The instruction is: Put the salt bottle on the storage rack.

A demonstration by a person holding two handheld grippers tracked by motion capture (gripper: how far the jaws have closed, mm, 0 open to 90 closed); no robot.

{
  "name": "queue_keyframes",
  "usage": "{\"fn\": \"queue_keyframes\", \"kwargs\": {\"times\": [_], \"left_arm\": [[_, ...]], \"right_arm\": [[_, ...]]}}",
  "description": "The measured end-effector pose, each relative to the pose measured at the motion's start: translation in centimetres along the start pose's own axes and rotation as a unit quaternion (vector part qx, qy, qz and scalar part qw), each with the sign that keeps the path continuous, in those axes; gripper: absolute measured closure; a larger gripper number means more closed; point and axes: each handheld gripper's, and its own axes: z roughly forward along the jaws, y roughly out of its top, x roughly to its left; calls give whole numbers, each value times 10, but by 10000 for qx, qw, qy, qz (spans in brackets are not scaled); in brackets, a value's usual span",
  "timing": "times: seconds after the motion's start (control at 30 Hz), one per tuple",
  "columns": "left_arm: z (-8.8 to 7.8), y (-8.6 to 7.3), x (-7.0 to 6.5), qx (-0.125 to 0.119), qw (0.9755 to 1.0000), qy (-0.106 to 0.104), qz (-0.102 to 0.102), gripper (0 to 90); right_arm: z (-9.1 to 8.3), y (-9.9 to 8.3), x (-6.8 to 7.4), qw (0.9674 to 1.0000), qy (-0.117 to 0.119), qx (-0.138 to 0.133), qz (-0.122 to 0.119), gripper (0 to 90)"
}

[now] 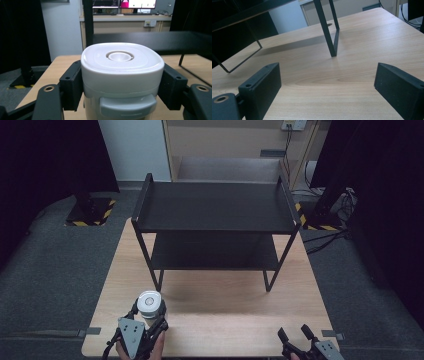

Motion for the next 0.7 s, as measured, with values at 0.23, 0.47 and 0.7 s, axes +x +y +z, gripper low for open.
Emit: {"fn": "queue_keyframes", "kwargs": {"times": [0.23, 0.47, 0.7], "left_arm": [[13, 37, -10, -167, 9996, -202, -77, 304], [24, 63, -19, -261, 9992, -313, -39, 303], [40, 85, -29, -307, 9988, -375, 8, 304]], "right_arm": [[0, 4, -2, 10000, 33, -47, 2, 73], [1, 9, -4, 9999, 76, -102, -9, 74], [4, 12, -5, 9999, 108, -128, -4, 73]]}}
